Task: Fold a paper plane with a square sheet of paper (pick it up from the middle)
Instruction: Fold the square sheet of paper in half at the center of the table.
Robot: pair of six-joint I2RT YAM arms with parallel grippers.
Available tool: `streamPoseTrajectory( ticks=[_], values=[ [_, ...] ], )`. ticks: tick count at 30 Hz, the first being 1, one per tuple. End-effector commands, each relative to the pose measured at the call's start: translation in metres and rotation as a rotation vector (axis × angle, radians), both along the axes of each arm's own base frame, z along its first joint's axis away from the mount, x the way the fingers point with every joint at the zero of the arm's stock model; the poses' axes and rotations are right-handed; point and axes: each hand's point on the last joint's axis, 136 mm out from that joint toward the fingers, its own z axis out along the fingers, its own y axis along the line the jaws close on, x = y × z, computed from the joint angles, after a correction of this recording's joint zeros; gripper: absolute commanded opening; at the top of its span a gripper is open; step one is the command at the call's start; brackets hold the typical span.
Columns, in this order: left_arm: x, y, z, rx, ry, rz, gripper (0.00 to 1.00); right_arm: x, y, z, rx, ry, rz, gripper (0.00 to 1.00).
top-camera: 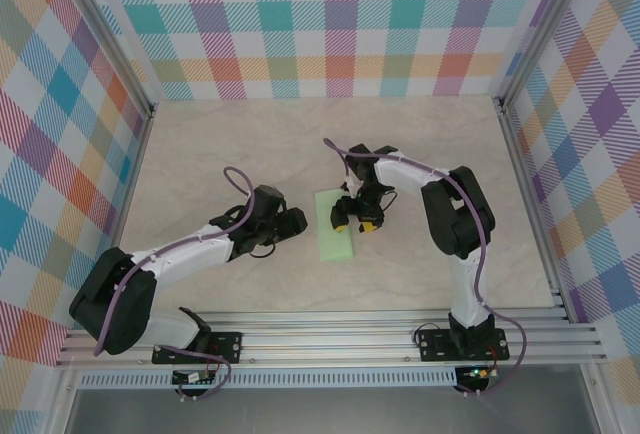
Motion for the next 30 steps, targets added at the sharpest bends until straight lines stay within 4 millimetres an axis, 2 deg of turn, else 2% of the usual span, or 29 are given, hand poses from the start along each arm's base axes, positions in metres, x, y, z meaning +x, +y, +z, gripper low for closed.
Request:
streamPoseTrajectory(
  ticks=[1, 19, 25, 30],
  values=[
    [0.010, -0.004, 0.011, -0.018, -0.023, -0.001, 0.66, -0.007, -0.013, -0.026, -0.078, 0.047, 0.020, 0.77],
    [0.012, -0.008, 0.010, -0.028, -0.016, -0.003, 0.61, -0.011, -0.039, -0.049, -0.280, 0.064, 0.019, 0.78],
    [0.012, -0.008, 0.010, -0.026, -0.015, -0.005, 0.61, -0.012, -0.040, -0.050, -0.282, 0.071, 0.045, 0.77],
    [0.013, -0.009, 0.010, -0.025, -0.015, -0.007, 0.61, -0.008, -0.037, -0.043, -0.269, 0.057, 0.064, 0.77]
  ],
)
